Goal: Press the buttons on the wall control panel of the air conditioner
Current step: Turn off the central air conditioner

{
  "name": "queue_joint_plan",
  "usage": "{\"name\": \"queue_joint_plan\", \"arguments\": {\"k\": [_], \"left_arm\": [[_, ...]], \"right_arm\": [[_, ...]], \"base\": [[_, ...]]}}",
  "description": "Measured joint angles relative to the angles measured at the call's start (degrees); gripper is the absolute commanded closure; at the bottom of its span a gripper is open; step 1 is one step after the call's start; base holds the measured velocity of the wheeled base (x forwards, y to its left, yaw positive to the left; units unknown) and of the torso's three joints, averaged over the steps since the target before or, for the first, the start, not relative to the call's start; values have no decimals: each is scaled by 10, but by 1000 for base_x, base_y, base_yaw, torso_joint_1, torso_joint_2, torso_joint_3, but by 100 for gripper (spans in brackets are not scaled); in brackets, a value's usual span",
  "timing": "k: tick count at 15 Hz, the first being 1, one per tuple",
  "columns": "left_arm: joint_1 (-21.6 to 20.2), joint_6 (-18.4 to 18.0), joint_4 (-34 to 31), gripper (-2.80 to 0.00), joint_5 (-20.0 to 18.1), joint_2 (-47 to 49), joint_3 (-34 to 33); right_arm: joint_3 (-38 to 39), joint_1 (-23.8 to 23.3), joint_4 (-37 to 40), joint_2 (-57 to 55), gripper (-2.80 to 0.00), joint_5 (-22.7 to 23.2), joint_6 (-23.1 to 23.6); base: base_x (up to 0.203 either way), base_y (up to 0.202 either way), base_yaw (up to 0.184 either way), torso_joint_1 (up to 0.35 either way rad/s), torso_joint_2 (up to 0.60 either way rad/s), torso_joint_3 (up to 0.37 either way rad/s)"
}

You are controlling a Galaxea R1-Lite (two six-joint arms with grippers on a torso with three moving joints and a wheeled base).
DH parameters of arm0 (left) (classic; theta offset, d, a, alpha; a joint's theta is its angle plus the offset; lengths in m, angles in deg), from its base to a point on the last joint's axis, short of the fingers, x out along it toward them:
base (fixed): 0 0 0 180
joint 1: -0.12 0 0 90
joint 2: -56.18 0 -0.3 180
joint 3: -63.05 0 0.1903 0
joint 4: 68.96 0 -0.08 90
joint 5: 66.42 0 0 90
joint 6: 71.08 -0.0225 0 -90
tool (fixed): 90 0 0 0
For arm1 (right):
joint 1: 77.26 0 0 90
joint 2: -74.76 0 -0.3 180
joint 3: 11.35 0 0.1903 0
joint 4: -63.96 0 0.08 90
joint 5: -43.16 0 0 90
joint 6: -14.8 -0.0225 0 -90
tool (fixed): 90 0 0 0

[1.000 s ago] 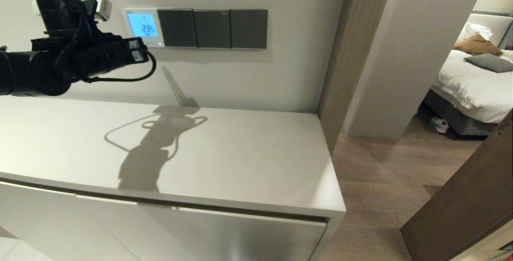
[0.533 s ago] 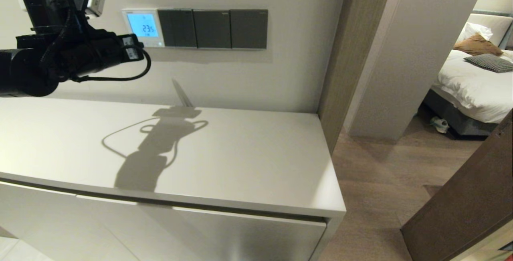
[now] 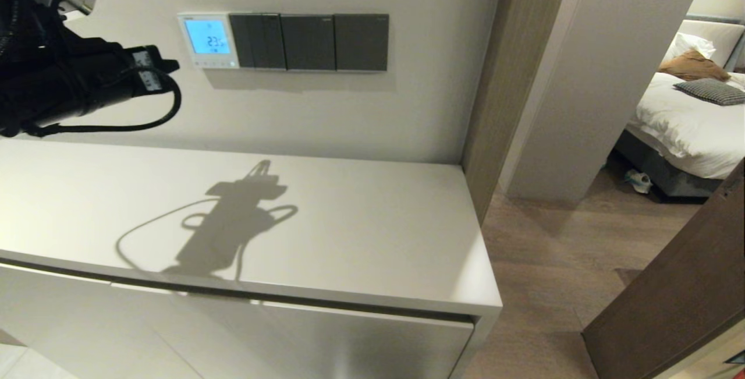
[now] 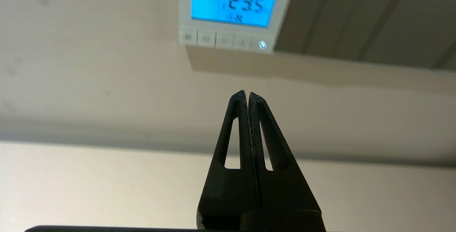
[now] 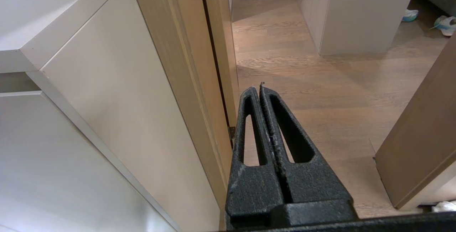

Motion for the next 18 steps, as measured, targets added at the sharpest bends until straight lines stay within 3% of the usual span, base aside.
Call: {"name": "queue_joint_plan", "arguments": {"k": [10,18], "left_arm": [[-3,-20,-5,0,1,-328,-281],[-3,-20,-6,0,2,-514,-517]], "right_arm": [[0,0,0,0,0,0,0],[0,0,0,0,0,0,0]], "base": [[0,0,0,0,0,0],[0,0,0,0,0,0]]}}
